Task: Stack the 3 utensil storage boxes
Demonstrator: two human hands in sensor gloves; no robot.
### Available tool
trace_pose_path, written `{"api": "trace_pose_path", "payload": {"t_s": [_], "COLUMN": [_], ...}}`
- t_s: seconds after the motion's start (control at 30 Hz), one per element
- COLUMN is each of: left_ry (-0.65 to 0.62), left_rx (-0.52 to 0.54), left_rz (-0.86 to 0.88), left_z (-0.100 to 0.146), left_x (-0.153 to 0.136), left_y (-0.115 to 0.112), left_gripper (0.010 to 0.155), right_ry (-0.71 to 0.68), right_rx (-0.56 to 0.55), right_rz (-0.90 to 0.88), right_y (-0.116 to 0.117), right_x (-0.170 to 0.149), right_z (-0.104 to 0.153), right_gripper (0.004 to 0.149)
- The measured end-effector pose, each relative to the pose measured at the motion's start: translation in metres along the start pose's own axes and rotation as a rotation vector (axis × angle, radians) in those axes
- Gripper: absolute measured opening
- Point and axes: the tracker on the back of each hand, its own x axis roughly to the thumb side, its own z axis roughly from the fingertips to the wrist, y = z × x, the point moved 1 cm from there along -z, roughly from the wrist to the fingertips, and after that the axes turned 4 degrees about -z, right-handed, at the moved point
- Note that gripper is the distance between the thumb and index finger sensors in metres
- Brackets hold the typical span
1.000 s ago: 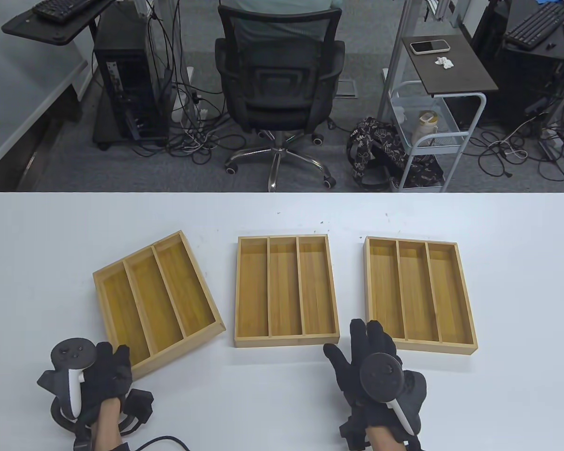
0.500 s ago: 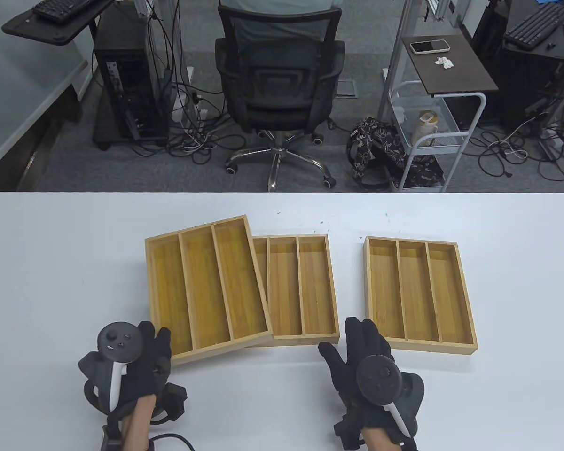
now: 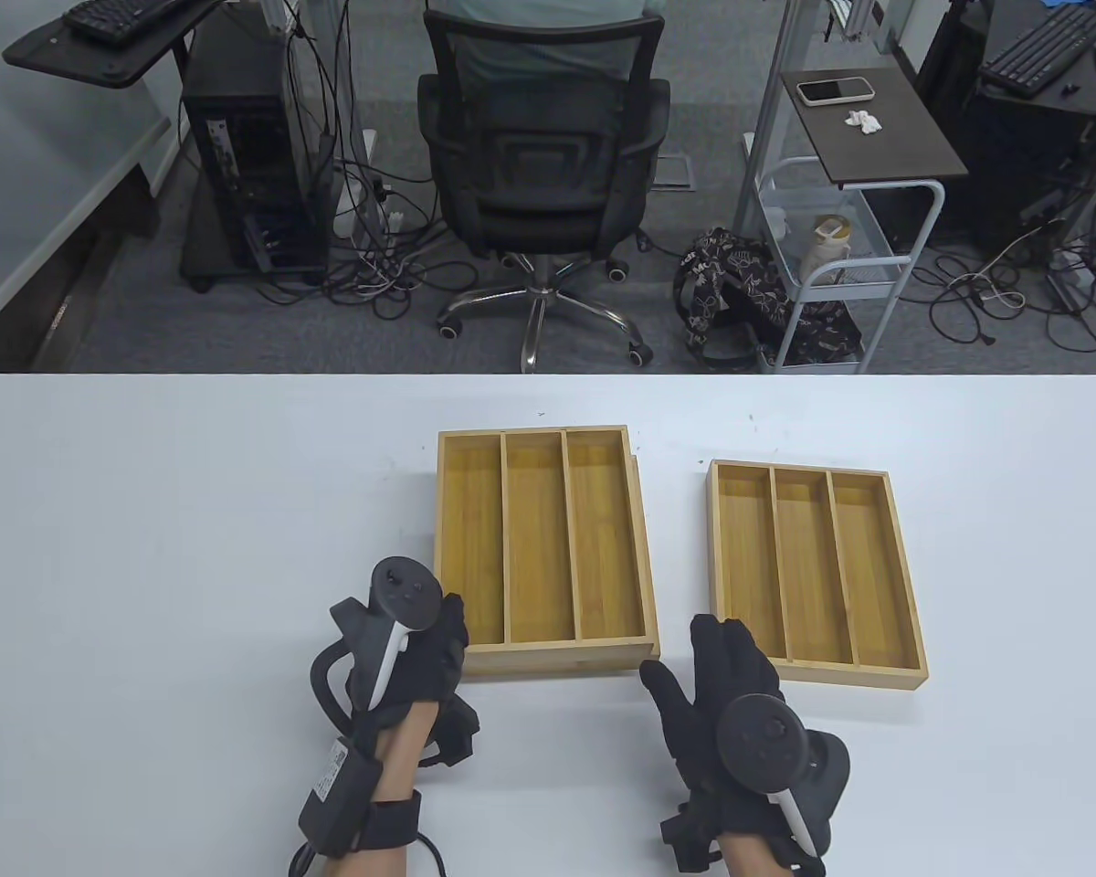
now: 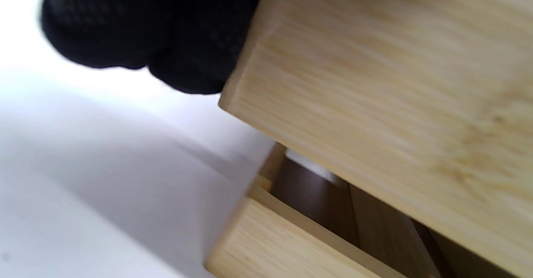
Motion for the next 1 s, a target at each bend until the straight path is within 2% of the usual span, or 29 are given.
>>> {"api": "trace_pose_path", "payload": {"t_s": [0.3,0.5,0.63,0.83,0.9,1.0], "left_ry": [0.024,0.055,0.065,0.021,-0.004,-0.025], "left_rx": [-0.053,-0.062,-0.061,-0.083,-0.100,-0.086], "left_rz": [-0.039,-0.055,-0.020,0.110,0.105,0.064], "left_z": [-0.017,-0.018,-0.016,0.002,0.011,0.027], "left_x": [0.010,0.008,0.005,-0.004,-0.009,-0.020], "left_y": [-0.017,-0.021,-0.022,-0.010,-0.002,0.015], "left_gripper": [0.041,0.040,0.045,0.070,0.078,0.083], "right_ry": [0.017,0.020,0.018,0.014,0.011,0.000], "right_rx": [0.001,0.011,0.012,0.021,0.023,0.023], "right_rz": [0.003,0.006,0.013,0.036,0.040,0.058], "right_y": [0.000,0.002,0.003,0.005,0.005,0.007], "right_x": [-0.002,-0.002,-0.001,-0.002,-0.001,0.001], "right_z": [-0.001,-0.002,-0.002,-0.002,-0.002,-0.001], "right_gripper": [0.078,0.078,0.078,0.078,0.078,0.079]}}
